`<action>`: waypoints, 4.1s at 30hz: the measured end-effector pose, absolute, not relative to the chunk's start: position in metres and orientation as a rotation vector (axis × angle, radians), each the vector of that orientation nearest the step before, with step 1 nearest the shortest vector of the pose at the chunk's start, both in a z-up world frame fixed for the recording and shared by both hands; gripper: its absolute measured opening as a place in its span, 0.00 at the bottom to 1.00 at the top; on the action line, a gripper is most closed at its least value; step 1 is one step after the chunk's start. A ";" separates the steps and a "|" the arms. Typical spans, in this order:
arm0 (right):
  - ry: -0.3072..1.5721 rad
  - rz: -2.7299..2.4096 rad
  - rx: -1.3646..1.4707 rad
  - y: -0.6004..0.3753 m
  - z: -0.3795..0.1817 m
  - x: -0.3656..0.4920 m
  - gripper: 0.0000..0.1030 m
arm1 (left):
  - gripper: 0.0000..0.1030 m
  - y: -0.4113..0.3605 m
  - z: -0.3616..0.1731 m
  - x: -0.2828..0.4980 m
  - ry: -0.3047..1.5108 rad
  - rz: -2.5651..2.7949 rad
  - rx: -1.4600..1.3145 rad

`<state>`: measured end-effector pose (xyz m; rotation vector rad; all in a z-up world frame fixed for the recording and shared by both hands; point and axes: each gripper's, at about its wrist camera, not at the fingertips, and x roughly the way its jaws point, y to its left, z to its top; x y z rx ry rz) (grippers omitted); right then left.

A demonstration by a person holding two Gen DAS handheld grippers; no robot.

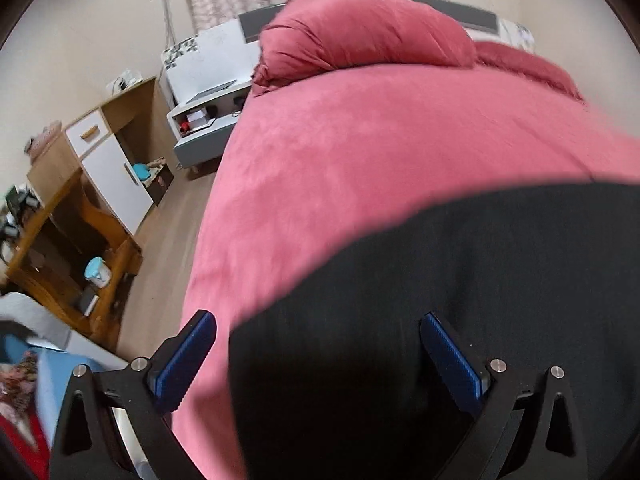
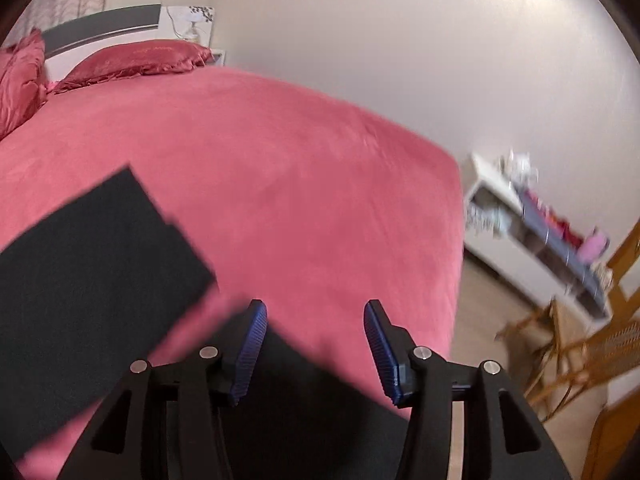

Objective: Fold large clothes

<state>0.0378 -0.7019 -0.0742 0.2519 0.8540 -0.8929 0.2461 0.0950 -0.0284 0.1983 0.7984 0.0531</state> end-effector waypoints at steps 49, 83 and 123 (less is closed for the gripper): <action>0.792 -0.909 0.663 -0.694 -0.108 -0.040 0.56 | 1.00 0.082 -0.071 0.111 0.838 -0.023 0.229; 0.865 -0.534 0.831 -0.479 -0.109 -0.062 0.65 | 0.97 0.148 -0.066 0.035 1.076 0.036 -0.364; 0.797 -0.424 0.283 -0.329 -0.026 -0.079 0.62 | 0.94 -0.036 0.028 -0.004 0.663 -0.203 0.285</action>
